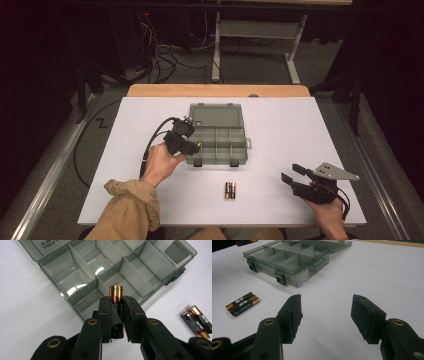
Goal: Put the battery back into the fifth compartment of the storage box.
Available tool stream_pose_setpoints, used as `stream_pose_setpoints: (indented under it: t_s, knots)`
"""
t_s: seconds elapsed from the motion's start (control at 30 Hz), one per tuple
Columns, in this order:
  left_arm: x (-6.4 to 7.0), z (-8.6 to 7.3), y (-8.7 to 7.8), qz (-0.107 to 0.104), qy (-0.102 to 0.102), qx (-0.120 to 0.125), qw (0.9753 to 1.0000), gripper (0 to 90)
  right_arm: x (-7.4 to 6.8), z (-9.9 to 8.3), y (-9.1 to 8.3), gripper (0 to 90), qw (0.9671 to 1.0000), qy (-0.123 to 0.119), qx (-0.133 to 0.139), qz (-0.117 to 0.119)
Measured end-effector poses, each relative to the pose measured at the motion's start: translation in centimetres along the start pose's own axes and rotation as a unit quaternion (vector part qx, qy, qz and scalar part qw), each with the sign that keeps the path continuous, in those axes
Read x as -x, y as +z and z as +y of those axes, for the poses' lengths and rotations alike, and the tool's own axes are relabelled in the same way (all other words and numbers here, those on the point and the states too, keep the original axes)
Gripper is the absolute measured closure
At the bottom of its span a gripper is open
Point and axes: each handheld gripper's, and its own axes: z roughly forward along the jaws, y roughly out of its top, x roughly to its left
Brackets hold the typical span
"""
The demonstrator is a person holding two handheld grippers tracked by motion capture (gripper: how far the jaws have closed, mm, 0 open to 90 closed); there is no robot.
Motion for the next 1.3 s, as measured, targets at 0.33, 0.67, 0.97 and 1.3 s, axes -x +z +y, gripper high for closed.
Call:
stream_pose_setpoints:
  t_s: [0.33, 0.67, 0.97, 1.3]
  knots:
    - [-0.5, 0.2, 0.8, 0.008, -0.008, -0.011, 0.9999, 76.3, 0.0, 0.0, 0.0, 43.7, 1.0000, -0.001, -0.002, -0.001]
    - [-1.1, 0.5, 2.0, 0.027, -0.016, -0.026, 0.9992, 76.2, 0.0, 0.0, 0.1, 43.7, 1.0000, -0.002, -0.003, -0.001]
    - [-1.1, 0.6, 2.7, 0.026, -0.019, -0.036, 0.9988, 76.0, 0.0, 0.0, 0.1, 43.7, 1.0000, -0.003, -0.005, 0.000]
    - [-1.0, 0.7, 3.7, 0.029, -0.015, -0.051, 0.9982, 75.9, -0.1, 0.0, 0.1, 43.7, 0.9999, -0.008, -0.007, -0.001]
